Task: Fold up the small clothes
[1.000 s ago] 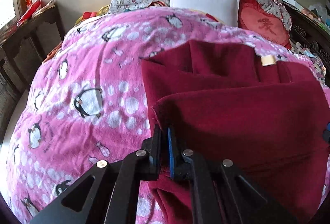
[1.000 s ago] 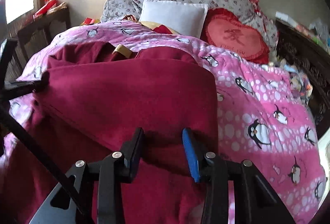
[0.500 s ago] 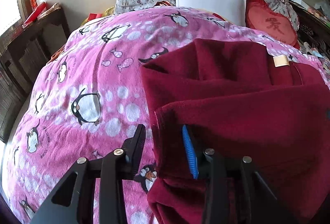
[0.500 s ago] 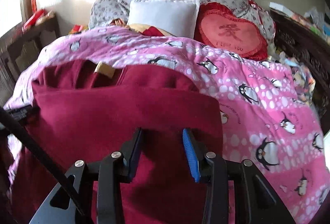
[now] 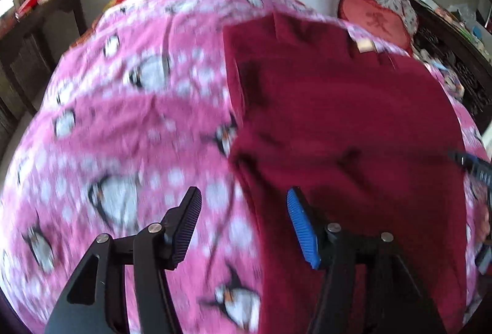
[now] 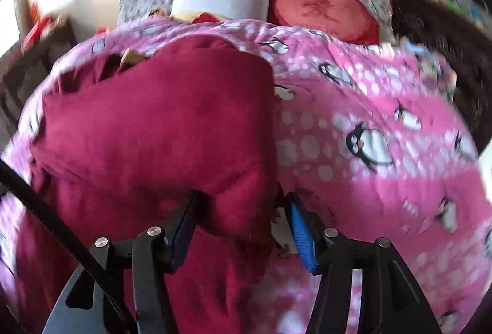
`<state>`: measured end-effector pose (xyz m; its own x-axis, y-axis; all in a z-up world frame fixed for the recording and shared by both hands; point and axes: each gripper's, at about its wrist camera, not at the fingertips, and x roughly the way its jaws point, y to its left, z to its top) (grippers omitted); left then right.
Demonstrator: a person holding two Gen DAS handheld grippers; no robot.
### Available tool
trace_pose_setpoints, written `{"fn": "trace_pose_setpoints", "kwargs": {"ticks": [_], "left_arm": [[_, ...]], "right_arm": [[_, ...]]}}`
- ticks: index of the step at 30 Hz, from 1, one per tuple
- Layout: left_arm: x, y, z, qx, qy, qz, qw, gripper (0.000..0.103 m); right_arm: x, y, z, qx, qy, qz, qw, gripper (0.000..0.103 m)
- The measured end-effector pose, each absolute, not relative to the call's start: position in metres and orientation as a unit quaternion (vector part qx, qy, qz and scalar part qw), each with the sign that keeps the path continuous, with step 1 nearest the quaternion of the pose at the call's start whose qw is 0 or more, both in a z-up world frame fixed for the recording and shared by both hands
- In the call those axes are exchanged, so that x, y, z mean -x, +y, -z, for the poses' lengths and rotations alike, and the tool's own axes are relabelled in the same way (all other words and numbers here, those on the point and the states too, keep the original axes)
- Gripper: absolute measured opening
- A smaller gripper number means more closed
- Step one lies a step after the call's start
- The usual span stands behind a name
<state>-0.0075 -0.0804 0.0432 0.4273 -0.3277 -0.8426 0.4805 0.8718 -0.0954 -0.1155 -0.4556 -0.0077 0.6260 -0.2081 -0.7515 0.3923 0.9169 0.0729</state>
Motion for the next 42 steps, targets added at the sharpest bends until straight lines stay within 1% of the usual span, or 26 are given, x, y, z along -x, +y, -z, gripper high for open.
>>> {"fn": "trace_pose_setpoints", "kwargs": {"ticks": [3, 4, 5, 6, 8, 9, 12, 17, 18, 20, 21, 22, 23, 24, 25, 26, 27, 28, 29, 32, 35, 39, 42], "left_arm": [[0.028, -0.064, -0.046, -0.078, 0.493, 0.257, 0.828, 0.058], [0.035, -0.057, -0.049, -0.08, 0.495, 0.262, 0.825, 0.058], [0.041, -0.051, -0.051, -0.082, 0.496, 0.265, 0.823, 0.062], [0.048, -0.045, -0.054, -0.084, 0.496, 0.267, 0.822, 0.068], [0.063, -0.031, -0.057, -0.078, 0.499, 0.273, 0.819, 0.074], [0.07, -0.025, -0.056, -0.071, 0.506, 0.276, 0.814, 0.076], [0.092, -0.01, -0.044, -0.063, 0.54, 0.291, 0.787, 0.076], [0.121, -0.008, -0.02, -0.065, 0.56, 0.294, 0.772, 0.077], [0.125, -0.01, -0.019, -0.07, 0.55, 0.288, 0.78, 0.078], [0.129, -0.017, -0.021, -0.066, 0.54, 0.29, 0.788, 0.078], [0.129, -0.021, -0.021, -0.051, 0.538, 0.303, 0.785, 0.078], [0.128, -0.025, -0.02, -0.042, 0.54, 0.304, 0.784, 0.078], [0.127, -0.029, -0.018, -0.032, 0.538, 0.293, 0.79, 0.078], [0.129, -0.033, -0.019, -0.034, 0.526, 0.291, 0.798, 0.073], [0.132, -0.038, -0.02, -0.049, 0.516, 0.292, 0.804, 0.062], [0.135, -0.042, -0.02, -0.075, 0.508, 0.274, 0.813, 0.035], [0.138, -0.042, -0.022, -0.086, 0.501, 0.267, 0.819, 0.016], [0.14, -0.041, -0.024, -0.084, 0.5, 0.276, 0.817, 0.01], [0.145, -0.037, -0.029, -0.085, 0.498, 0.286, 0.815, 0.008], [0.159, -0.017, -0.045, -0.091, 0.481, 0.298, 0.82, 0.007], [0.163, 0.003, -0.044, -0.096, 0.478, 0.289, 0.823, 0.006], [0.149, 0.011, -0.021, -0.074, 0.515, 0.274, 0.809, 0.007], [0.155, 0.011, -0.029, -0.079, 0.499, 0.278, 0.817, 0.006]], "right_arm": [[0.147, -0.447, -0.017, -0.13, 0.367, 0.152, 0.908, 0.062], [0.158, -0.442, -0.023, -0.129, 0.363, 0.149, 0.911, 0.066], [0.173, -0.437, -0.03, -0.128, 0.363, 0.143, 0.912, 0.067], [0.189, -0.431, -0.036, -0.127, 0.361, 0.133, 0.914, 0.07], [0.223, -0.424, -0.044, -0.135, 0.36, 0.113, 0.916, 0.076], [0.242, -0.421, -0.046, -0.146, 0.364, 0.105, 0.914, 0.082], [0.288, -0.413, -0.035, -0.178, 0.375, 0.073, 0.907, 0.083], [0.331, -0.392, 0.009, -0.211, 0.402, 0.054, 0.889, 0.083], [0.334, -0.389, 0.017, -0.224, 0.401, 0.045, 0.887, 0.081], [0.331, -0.386, 0.032, -0.246, 0.398, 0.03, 0.883, 0.076], [0.327, -0.383, 0.038, -0.251, 0.396, 0.021, 0.883, 0.069], [0.322, -0.382, 0.045, -0.256, 0.393, 0.017, 0.883, 0.06], [0.316, -0.381, 0.053, -0.264, 0.393, 0.016, 0.881, 0.053], [0.308, -0.382, 0.062, -0.271, 0.398, 0.023, 0.876, 0.038], [0.306, -0.383, 0.063, -0.278, 0.39, 0.024, 0.878, 0.031], [0.305, -0.382, 0.062, -0.282, 0.38, 0.023, 0.881, 0.024], [0.307, -0.379, 0.056, -0.277, 0.373, 0.021, 0.885, 0.014], [0.31, -0.376, 0.05, -0.266, 0.366, 0.025, 0.891, 0.012], [0.314, -0.373, 0.041, -0.252, 0.357, 0.028, 0.899, 0.012], [0.33, -0.365, 0.018, -0.229, 0.339, 0.027, 0.912, 0.01], [0.342, -0.362, 0.007, -0.209, 0.338, 0.041, 0.917, 0.01], [0.33, -0.375, 0.032, -0.211, 0.371, 0.08, 0.901, 0.01], [0.335, -0.384, 0.043, -0.262, 0.372, 0.066, 0.888, 0.013]]}}
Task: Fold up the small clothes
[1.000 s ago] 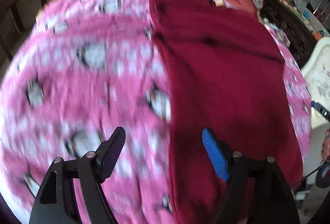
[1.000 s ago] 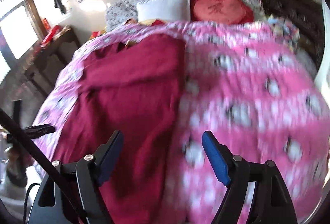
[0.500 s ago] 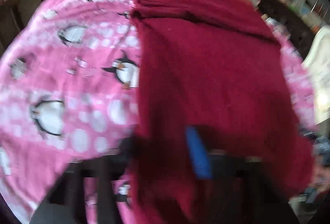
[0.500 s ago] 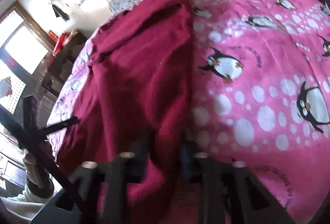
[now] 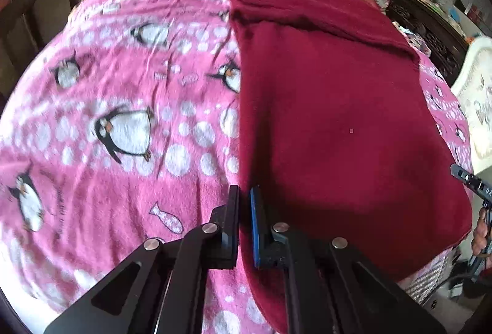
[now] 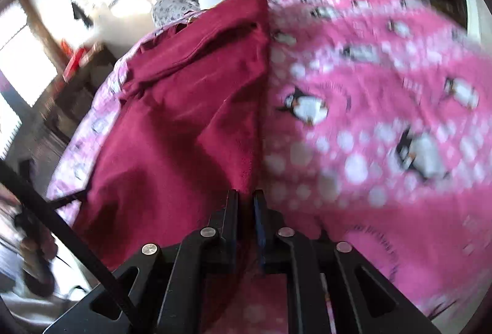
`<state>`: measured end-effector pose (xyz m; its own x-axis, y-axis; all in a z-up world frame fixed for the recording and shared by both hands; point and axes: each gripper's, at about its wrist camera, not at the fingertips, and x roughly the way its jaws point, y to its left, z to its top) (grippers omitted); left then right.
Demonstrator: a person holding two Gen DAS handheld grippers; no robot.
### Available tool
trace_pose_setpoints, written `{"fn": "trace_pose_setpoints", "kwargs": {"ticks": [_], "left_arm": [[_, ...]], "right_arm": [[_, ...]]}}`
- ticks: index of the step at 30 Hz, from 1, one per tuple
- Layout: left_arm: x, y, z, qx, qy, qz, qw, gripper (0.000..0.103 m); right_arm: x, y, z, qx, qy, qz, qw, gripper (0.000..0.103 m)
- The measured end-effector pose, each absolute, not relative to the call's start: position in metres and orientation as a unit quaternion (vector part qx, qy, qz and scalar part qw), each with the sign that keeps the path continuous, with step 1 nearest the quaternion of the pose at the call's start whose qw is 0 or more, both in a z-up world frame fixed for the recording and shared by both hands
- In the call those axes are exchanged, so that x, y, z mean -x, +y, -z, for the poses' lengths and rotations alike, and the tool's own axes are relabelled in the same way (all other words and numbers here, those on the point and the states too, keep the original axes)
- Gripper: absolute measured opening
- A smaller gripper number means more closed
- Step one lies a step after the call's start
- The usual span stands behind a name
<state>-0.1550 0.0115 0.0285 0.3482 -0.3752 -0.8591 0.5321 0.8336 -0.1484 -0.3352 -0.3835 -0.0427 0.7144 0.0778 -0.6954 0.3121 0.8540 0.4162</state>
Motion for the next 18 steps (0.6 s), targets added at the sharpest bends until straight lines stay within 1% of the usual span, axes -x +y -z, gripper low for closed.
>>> {"fn": "trace_pose_setpoints", "kwargs": {"ticks": [2, 3, 4, 5, 7, 8, 9, 10, 11, 12, 14, 15, 16, 17, 18], "left_arm": [[0.159, 0.014, -0.032, -0.084, 0.499, 0.278, 0.816, 0.006], [0.162, 0.017, -0.032, -0.088, 0.5, 0.279, 0.815, 0.006], [0.166, 0.018, -0.032, -0.097, 0.5, 0.279, 0.814, 0.006], [0.169, 0.02, -0.032, -0.097, 0.499, 0.278, 0.815, 0.006], [0.174, 0.025, -0.031, -0.083, 0.51, 0.285, 0.807, 0.011], [0.175, 0.027, -0.03, -0.072, 0.519, 0.293, 0.8, 0.019], [0.176, 0.029, -0.029, -0.06, 0.526, 0.298, 0.794, 0.034], [0.178, 0.032, -0.028, -0.049, 0.528, 0.301, 0.793, 0.042], [0.18, 0.035, -0.028, -0.039, 0.528, 0.302, 0.793, 0.056], [0.183, 0.036, -0.027, -0.032, 0.527, 0.302, 0.794, 0.064], [0.188, 0.034, -0.023, -0.03, 0.527, 0.306, 0.792, 0.064], [0.191, 0.03, -0.021, -0.042, 0.526, 0.305, 0.793, 0.063], [0.195, 0.024, -0.021, -0.06, 0.521, 0.306, 0.795, 0.06], [0.199, 0.02, -0.02, -0.078, 0.517, 0.311, 0.794, 0.037], [0.206, 0.015, -0.021, -0.104, 0.512, 0.322, 0.789, 0.018]], "right_arm": [[0.345, -0.385, 0.042, -0.273, 0.373, 0.058, 0.885, 0.033], [0.351, -0.384, 0.041, -0.275, 0.374, 0.055, 0.884, 0.058], [0.357, -0.383, 0.04, -0.278, 0.371, 0.051, 0.885, 0.07], [0.365, -0.381, 0.038, -0.282, 0.366, 0.042, 0.886, 0.071], [0.377, -0.374, 0.038, -0.286, 0.372, 0.025, 0.883, 0.071], [0.381, -0.37, 0.038, -0.288, 0.373, 0.017, 0.882, 0.071], [0.385, -0.366, 0.041, -0.297, 0.374, 0.005, 0.879, 0.071], [0.387, -0.364, 0.045, -0.311, 0.374, -0.008, 0.874, 0.071], [0.388, -0.36, 0.051, -0.328, 0.376, -0.024, 0.866, 0.071], [0.387, -0.356, 0.058, -0.343, 0.378, -0.04, 0.859, 0.07], [0.387, -0.347, 0.064, -0.348, 0.367, -0.049, 0.861, 0.037], [0.387, -0.341, 0.063, -0.328, 0.362, -0.031, 0.872, 0.016], [0.388, -0.337, 0.06, -0.316, 0.353, -0.026, 0.88, 0.011], [0.39, -0.332, 0.054, -0.301, 0.346, -0.027, 0.888, 0.01], [0.396, -0.328, 0.045, -0.286, 0.338, -0.029, 0.896, 0.009]]}}
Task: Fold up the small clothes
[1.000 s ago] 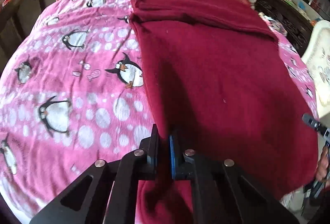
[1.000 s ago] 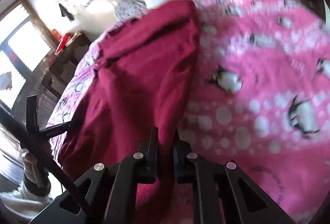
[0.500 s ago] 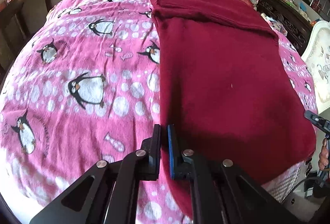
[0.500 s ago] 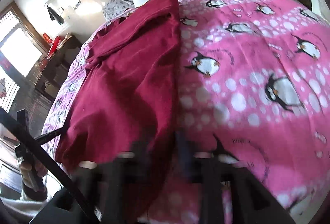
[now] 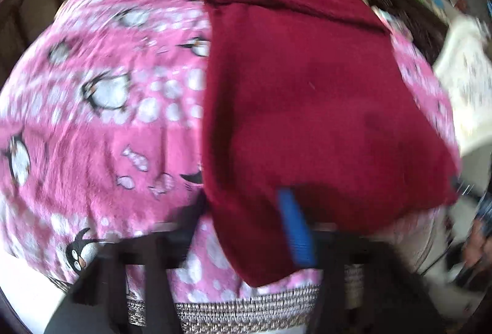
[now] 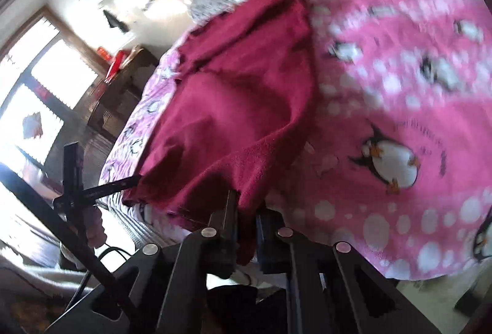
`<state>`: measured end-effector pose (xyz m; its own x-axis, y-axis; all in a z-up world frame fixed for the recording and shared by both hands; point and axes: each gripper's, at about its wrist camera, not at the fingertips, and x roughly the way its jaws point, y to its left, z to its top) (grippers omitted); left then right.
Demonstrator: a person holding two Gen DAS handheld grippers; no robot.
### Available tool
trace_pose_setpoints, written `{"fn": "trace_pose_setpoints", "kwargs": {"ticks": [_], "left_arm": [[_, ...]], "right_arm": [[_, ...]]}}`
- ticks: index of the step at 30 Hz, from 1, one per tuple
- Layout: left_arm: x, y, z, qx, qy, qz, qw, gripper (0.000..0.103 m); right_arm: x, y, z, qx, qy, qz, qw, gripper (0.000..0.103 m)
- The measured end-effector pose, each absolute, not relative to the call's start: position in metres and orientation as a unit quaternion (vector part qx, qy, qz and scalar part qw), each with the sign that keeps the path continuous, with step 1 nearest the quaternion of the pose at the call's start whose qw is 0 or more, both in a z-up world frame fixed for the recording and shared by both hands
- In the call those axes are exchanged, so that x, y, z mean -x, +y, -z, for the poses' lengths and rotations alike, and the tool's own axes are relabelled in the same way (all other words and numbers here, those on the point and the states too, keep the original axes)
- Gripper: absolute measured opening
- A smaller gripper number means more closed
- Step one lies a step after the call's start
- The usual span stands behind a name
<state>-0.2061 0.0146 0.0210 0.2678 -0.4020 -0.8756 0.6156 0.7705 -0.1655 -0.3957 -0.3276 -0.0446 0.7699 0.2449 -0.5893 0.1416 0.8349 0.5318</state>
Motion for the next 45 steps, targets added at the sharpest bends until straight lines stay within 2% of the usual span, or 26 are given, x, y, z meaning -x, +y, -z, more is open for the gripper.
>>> {"fn": "trace_pose_setpoints", "kwargs": {"ticks": [4, 10, 12, 13, 14, 15, 16, 20, 22, 24, 25, 32, 40, 41, 42, 43, 44, 45], "left_arm": [[0.219, 0.012, -0.025, -0.137, 0.492, 0.333, 0.792, 0.014], [0.214, 0.021, -0.024, -0.11, 0.504, 0.329, 0.791, 0.014], [0.215, 0.024, -0.028, -0.11, 0.502, 0.323, 0.795, 0.018], [0.216, 0.026, -0.03, -0.106, 0.502, 0.319, 0.797, 0.019], [0.214, 0.027, -0.032, -0.101, 0.503, 0.312, 0.8, 0.026], [0.213, 0.028, -0.033, -0.1, 0.503, 0.305, 0.803, 0.032], [0.213, 0.029, -0.033, -0.1, 0.501, 0.297, 0.807, 0.034], [0.211, 0.031, -0.034, -0.1, 0.497, 0.284, 0.814, 0.04], [0.213, 0.032, -0.035, -0.103, 0.493, 0.279, 0.818, 0.046], [0.214, 0.033, -0.036, -0.107, 0.487, 0.273, 0.823, 0.059], [0.215, 0.034, -0.036, -0.106, 0.484, 0.272, 0.825, 0.06], [0.215, 0.029, -0.035, -0.109, 0.486, 0.272, 0.823, 0.064], [0.217, 0.017, -0.018, -0.112, 0.507, 0.285, 0.806, 0.077], [0.217, 0.017, -0.017, -0.109, 0.506, 0.286, 0.807, 0.078], [0.217, 0.016, -0.016, -0.106, 0.506, 0.287, 0.806, 0.078], [0.216, 0.016, -0.016, -0.105, 0.507, 0.289, 0.805, 0.078], [0.217, 0.015, -0.017, -0.106, 0.505, 0.292, 0.805, 0.068], [0.218, 0.013, -0.019, -0.109, 0.504, 0.304, 0.801, 0.038]], "right_arm": [[0.414, -0.32, 0.019, -0.237, 0.328, -0.024, 0.914, 0.009], [0.397, -0.337, 0.066, -0.252, 0.388, 0.017, 0.887, 0.011], [0.4, -0.344, 0.062, -0.287, 0.373, 0.002, 0.882, 0.014], [0.401, -0.347, 0.059, -0.295, 0.369, -0.006, 0.881, 0.023], [0.405, -0.351, 0.056, -0.303, 0.363, -0.011, 0.881, 0.031], [0.408, -0.353, 0.053, -0.307, 0.356, -0.013, 0.883, 0.045], [0.408, -0.35, 0.051, -0.305, 0.356, -0.014, 0.883, 0.047], [0.402, -0.343, 0.053, -0.299, 0.364, -0.019, 0.882, 0.047], [0.398, -0.34, 0.056, -0.299, 0.367, -0.022, 0.881, 0.047], [0.397, -0.338, 0.057, -0.296, 0.368, -0.024, 0.881, 0.051], [0.396, -0.337, 0.057, -0.295, 0.369, -0.025, 0.881, 0.054], [0.393, -0.338, 0.06, -0.292, 0.377, -0.023, 0.879, 0.055], [0.386, -0.34, 0.066, -0.305, 0.383, -0.035, 0.871, 0.061], [0.384, -0.338, 0.068, -0.302, 0.386, -0.039, 0.871, 0.06], [0.383, -0.336, 0.069, -0.297, 0.387, -0.042, 0.872, 0.055], [0.382, -0.334, 0.068, -0.291, 0.386, -0.052, 0.874, 0.04], [0.381, -0.332, 0.066, -0.289, 0.383, -0.062, 0.875, 0.033], [0.381, -0.33, 0.061, -0.283, 0.377, -0.066, 0.879, 0.019]]}}
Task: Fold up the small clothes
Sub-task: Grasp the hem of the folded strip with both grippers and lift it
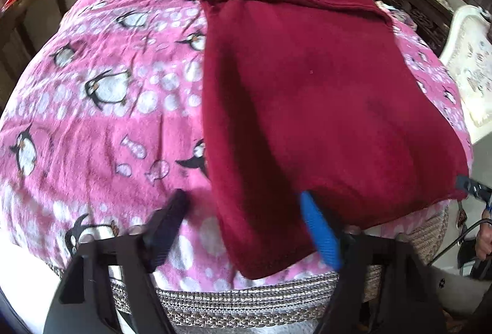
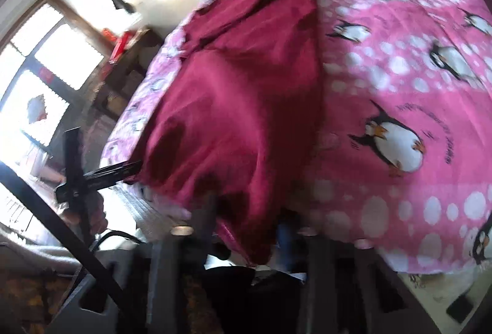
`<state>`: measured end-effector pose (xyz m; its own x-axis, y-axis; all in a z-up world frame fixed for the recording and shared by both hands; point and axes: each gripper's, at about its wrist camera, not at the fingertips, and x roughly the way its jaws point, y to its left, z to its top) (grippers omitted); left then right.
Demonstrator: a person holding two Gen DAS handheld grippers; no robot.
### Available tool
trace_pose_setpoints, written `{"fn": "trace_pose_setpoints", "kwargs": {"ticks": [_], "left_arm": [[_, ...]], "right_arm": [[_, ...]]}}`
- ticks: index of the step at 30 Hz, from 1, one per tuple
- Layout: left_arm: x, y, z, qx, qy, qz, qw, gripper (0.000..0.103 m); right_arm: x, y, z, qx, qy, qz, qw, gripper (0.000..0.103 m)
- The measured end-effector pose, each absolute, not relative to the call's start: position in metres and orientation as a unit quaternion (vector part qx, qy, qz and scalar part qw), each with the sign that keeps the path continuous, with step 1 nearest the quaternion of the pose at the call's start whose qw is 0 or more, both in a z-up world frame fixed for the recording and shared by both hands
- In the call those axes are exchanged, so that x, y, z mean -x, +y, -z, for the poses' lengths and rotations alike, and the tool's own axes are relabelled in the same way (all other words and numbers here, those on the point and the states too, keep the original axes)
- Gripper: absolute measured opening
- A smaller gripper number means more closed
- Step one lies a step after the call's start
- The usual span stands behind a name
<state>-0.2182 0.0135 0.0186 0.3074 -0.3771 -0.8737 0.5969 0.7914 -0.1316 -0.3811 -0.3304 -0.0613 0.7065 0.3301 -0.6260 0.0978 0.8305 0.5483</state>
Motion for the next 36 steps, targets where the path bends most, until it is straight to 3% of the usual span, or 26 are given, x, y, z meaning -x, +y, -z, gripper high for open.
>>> {"fn": "trace_pose_setpoints", "kwargs": {"ticks": [1, 3, 14, 23, 29, 36], "left_arm": [[0.219, 0.012, -0.021, -0.113, 0.505, 0.315, 0.795, 0.022], [0.218, 0.01, -0.026, -0.114, 0.503, 0.324, 0.793, 0.009], [0.163, 0.018, -0.109, -0.034, 0.452, 0.383, 0.805, 0.008], [0.038, -0.041, -0.168, 0.0, 0.417, 0.355, 0.837, 0.008], [-0.07, -0.116, -0.147, -0.008, 0.446, 0.298, 0.844, 0.008], [-0.15, -0.165, -0.092, 0.0, 0.498, 0.273, 0.823, 0.013]], "right_arm": [[0.381, -0.33, 0.056, -0.276, 0.372, -0.067, 0.884, 0.014], [0.382, -0.332, 0.044, -0.276, 0.352, -0.082, 0.891, 0.013], [0.346, -0.361, -0.032, -0.284, 0.226, -0.139, 0.921, 0.012], [0.224, -0.413, -0.093, -0.271, 0.191, -0.115, 0.936, 0.012], [0.122, -0.464, -0.09, -0.275, 0.222, -0.061, 0.933, 0.011], [0.025, -0.535, -0.032, -0.345, 0.263, 0.021, 0.901, 0.016]]}}
